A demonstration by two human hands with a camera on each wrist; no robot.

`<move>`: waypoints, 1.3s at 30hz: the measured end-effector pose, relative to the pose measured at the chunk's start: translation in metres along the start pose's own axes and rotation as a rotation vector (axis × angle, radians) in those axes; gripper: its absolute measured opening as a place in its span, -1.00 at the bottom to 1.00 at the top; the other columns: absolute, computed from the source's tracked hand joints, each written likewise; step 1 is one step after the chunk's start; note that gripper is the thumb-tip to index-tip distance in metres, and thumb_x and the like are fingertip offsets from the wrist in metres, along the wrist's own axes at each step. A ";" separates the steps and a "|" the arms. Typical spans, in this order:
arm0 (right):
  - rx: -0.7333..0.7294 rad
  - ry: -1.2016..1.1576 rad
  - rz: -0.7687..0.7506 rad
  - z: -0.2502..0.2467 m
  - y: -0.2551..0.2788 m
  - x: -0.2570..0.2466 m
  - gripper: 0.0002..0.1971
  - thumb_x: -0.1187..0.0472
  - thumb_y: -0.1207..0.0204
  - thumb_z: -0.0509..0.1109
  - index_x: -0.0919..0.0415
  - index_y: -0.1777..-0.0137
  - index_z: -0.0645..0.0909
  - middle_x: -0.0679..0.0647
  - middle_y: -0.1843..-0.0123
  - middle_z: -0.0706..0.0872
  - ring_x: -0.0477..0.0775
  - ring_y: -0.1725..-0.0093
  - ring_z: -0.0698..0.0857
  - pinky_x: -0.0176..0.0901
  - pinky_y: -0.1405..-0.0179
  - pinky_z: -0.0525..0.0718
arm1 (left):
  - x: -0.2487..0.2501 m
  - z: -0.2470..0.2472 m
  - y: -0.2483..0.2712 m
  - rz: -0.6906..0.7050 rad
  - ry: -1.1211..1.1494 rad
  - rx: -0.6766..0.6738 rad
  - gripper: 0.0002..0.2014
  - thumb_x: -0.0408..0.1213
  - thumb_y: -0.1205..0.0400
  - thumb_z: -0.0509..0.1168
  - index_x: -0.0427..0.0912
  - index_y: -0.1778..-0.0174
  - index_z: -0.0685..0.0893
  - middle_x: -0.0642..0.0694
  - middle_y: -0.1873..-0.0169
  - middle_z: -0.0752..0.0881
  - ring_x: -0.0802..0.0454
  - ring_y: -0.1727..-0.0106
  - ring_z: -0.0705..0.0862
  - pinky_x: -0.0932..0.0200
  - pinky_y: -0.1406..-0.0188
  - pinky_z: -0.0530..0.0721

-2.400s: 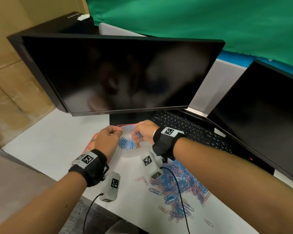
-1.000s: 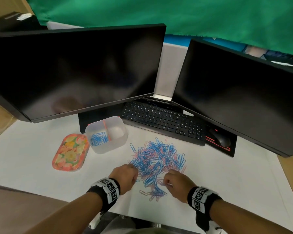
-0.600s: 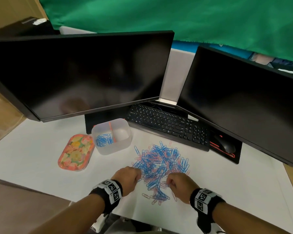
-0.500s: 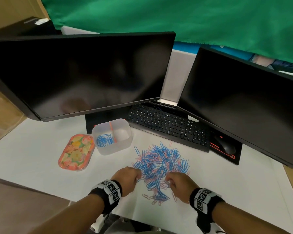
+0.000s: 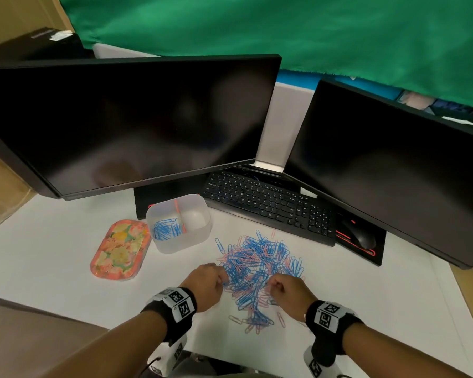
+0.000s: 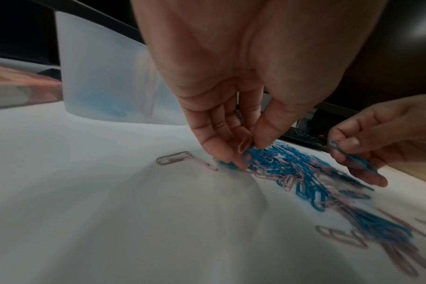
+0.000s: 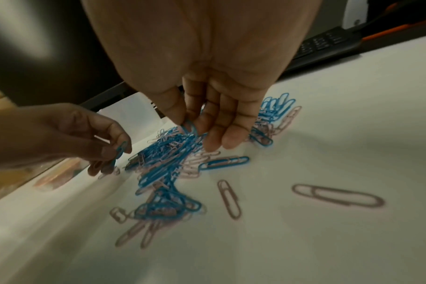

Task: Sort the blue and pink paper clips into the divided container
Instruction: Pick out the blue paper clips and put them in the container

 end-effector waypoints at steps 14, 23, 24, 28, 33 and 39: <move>-0.078 -0.544 0.270 0.003 -0.010 0.016 -0.85 0.40 -0.62 0.26 0.31 0.09 0.67 0.30 0.21 0.73 0.10 0.35 0.75 -0.10 0.30 0.76 | -0.010 -0.006 -0.007 -0.134 0.536 -0.017 -0.78 -0.48 -0.50 0.33 -0.07 0.32 0.75 -0.01 0.37 0.80 0.17 0.30 0.75 0.35 0.27 0.64; -0.066 -0.614 0.368 0.008 0.000 0.020 -0.84 0.37 -0.52 0.20 0.24 0.20 0.61 0.04 0.38 0.56 -0.01 0.51 0.48 -0.26 0.51 0.42 | -0.010 0.003 -0.010 -0.323 0.794 -0.057 -0.91 -0.37 -0.28 0.21 -0.18 0.33 0.56 -0.11 0.42 0.56 0.08 0.52 0.47 0.26 0.49 0.39; -0.080 -0.431 0.280 0.007 0.000 0.015 -0.86 0.35 -0.51 0.26 0.17 0.22 0.61 -0.02 0.35 0.59 -0.06 0.46 0.51 -0.27 0.47 0.47 | -0.006 0.004 -0.011 -0.281 0.686 -0.074 -0.95 -0.34 -0.30 0.26 -0.14 0.36 0.57 -0.06 0.39 0.57 0.09 0.47 0.47 0.25 0.46 0.37; -0.166 0.138 -0.013 0.028 0.009 -0.005 -0.87 0.26 -0.41 0.38 -0.02 0.23 0.57 -0.16 0.25 0.61 -0.14 0.25 0.59 -0.39 0.26 0.55 | 0.016 0.019 -0.010 -0.065 0.128 -0.125 -0.95 -0.17 -0.46 0.34 0.03 0.32 0.62 0.14 0.31 0.63 0.19 0.28 0.57 0.29 0.26 0.54; -0.105 0.203 -0.061 0.042 0.008 -0.005 -0.91 0.22 -0.37 0.33 0.09 0.16 0.63 0.00 0.20 0.66 0.08 0.19 0.65 -0.12 0.17 0.65 | 0.036 0.043 -0.008 0.070 -0.248 -0.143 -0.92 -0.14 -0.51 0.31 -0.05 0.20 0.59 -0.02 0.14 0.68 -0.05 0.09 0.63 0.11 0.08 0.59; -0.103 0.113 -0.052 0.038 0.004 0.001 -0.79 0.32 -0.37 0.22 0.00 0.20 0.62 0.01 0.23 0.73 0.04 0.22 0.72 -0.03 0.16 0.73 | 0.033 0.042 -0.008 0.037 -0.176 -0.117 -0.86 -0.30 -0.53 0.19 -0.06 0.20 0.66 -0.05 0.10 0.73 -0.07 0.04 0.67 0.12 0.02 0.63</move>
Point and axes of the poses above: each hand's wrist, its own y-axis away from the middle knuckle, its own z-axis out of the palm, x = y × z, the point moved 8 cm from there along -y, towards the middle knuckle
